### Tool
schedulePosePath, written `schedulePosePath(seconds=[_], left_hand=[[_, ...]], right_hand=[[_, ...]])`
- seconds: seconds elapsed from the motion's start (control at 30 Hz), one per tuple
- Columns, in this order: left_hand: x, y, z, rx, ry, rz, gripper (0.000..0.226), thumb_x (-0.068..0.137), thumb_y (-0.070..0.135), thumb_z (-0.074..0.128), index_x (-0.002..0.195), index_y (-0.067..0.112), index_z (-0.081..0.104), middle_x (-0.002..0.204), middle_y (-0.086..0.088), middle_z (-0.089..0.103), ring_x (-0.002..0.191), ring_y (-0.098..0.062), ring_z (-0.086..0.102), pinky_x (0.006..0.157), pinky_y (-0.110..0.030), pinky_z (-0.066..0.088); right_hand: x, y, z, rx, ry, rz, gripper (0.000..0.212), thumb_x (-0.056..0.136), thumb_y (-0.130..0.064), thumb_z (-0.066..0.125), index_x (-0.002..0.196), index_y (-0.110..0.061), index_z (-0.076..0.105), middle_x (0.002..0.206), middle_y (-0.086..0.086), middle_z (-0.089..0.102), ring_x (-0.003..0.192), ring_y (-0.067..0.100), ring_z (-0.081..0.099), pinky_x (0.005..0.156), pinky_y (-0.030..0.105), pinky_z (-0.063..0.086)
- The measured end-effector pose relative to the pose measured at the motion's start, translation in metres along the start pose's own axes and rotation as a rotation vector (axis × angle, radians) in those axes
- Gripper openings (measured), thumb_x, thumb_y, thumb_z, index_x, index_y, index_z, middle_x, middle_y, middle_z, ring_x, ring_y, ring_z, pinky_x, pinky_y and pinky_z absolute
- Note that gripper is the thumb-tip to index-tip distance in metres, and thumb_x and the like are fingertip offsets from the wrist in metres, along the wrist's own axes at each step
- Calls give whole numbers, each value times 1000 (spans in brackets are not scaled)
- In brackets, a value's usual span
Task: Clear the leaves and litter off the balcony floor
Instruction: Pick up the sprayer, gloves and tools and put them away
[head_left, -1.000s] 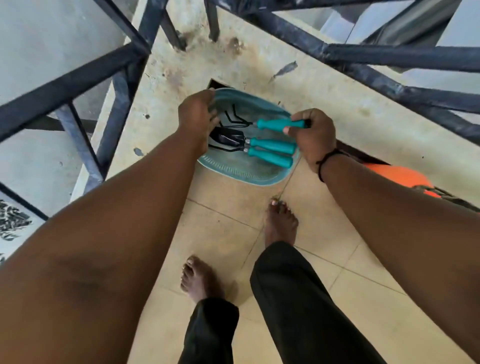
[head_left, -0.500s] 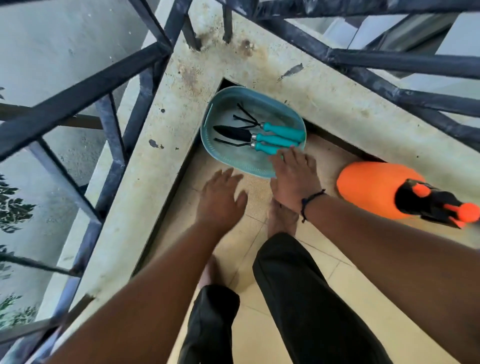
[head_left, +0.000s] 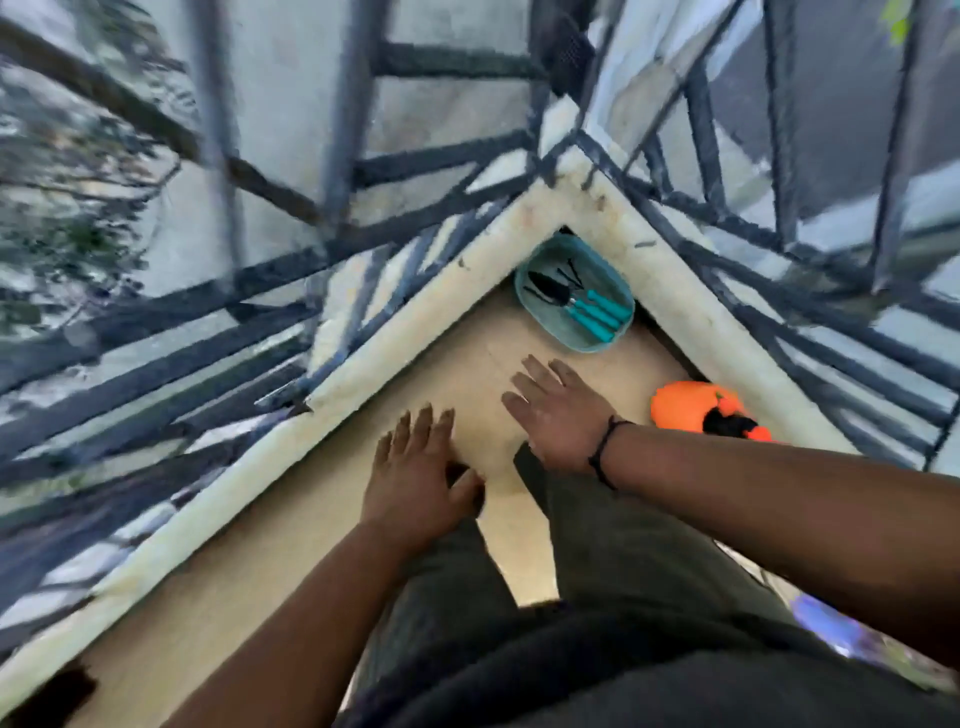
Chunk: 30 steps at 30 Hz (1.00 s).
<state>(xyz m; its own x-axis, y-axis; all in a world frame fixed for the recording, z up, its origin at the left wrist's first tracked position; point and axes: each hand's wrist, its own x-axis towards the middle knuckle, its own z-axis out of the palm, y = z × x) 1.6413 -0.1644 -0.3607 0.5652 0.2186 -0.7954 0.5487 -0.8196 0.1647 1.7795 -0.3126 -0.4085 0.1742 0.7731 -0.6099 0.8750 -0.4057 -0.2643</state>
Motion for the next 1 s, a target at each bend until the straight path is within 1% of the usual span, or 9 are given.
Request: schedulePosePath(seconds=[0.17,0.3,0.47,0.6,0.67,0.7,0.8,0.9,1.0], left_hand=[[-111,3,-13,-78,229,-113,95,76,74,4,158,26,-3,166,-2,-4,153,-23,-5,122,-38,-2],[-193,-22,30,-219,336,-289,100,68,75,-5,157,29,-10,166,1,-10,152,-21,-10,121,-36,-5],[-301,-54,118,-413,416,-557,101,73,80,3,157,25,-9,166,-3,-6,153,-25,-2,122,-40,1],[-426,-56,215,-550,484,-818,108,67,79,2,158,23,9,165,-8,11,151,-30,17,120,-44,16],[-477,-57,250,-606,535,-943,100,75,78,15,150,17,37,152,-14,42,135,-36,47,107,-49,39],[-508,-59,276,-630,593,-1029,102,73,79,15,150,15,37,151,-15,43,134,-37,48,107,-49,39],[-560,-65,330,-824,621,-1185,106,71,81,5,158,21,-2,166,-8,0,152,-30,3,121,-44,7],[-589,-70,364,-933,702,-1323,89,93,71,30,158,21,-6,166,-7,-6,152,-29,-2,122,-43,4],[-612,-85,385,-997,726,-1384,88,94,68,34,158,21,-4,166,-8,-4,152,-30,1,121,-43,6]], right_hand=[[-46,-41,-79,-276,9,-231,62,96,-21,46,152,-8,21,158,20,19,149,38,2,118,51,7],[-79,-100,-112,-493,111,-466,66,77,-26,68,138,-11,49,141,20,49,138,41,37,111,54,32],[-125,-204,-121,-649,139,-596,62,97,-16,41,154,-11,19,160,16,16,150,34,-1,120,49,5],[-163,-325,-76,-706,244,-800,69,83,-28,60,147,-15,38,150,14,39,147,36,21,116,49,23],[-179,-384,-51,-719,185,-867,69,89,-31,55,151,-14,28,154,12,30,149,34,12,118,46,17],[-193,-425,-37,-720,149,-923,69,93,-31,51,153,-15,23,156,11,26,150,32,7,119,45,14],[-220,-506,-5,-738,161,-1042,68,93,-36,50,152,-18,21,156,7,25,150,29,5,119,43,17],[-242,-571,11,-731,154,-1129,68,92,-44,52,150,-22,24,154,4,29,150,28,6,118,43,22],[-252,-623,15,-772,174,-1227,66,92,-44,52,149,-22,26,152,4,32,149,28,9,117,42,23]])
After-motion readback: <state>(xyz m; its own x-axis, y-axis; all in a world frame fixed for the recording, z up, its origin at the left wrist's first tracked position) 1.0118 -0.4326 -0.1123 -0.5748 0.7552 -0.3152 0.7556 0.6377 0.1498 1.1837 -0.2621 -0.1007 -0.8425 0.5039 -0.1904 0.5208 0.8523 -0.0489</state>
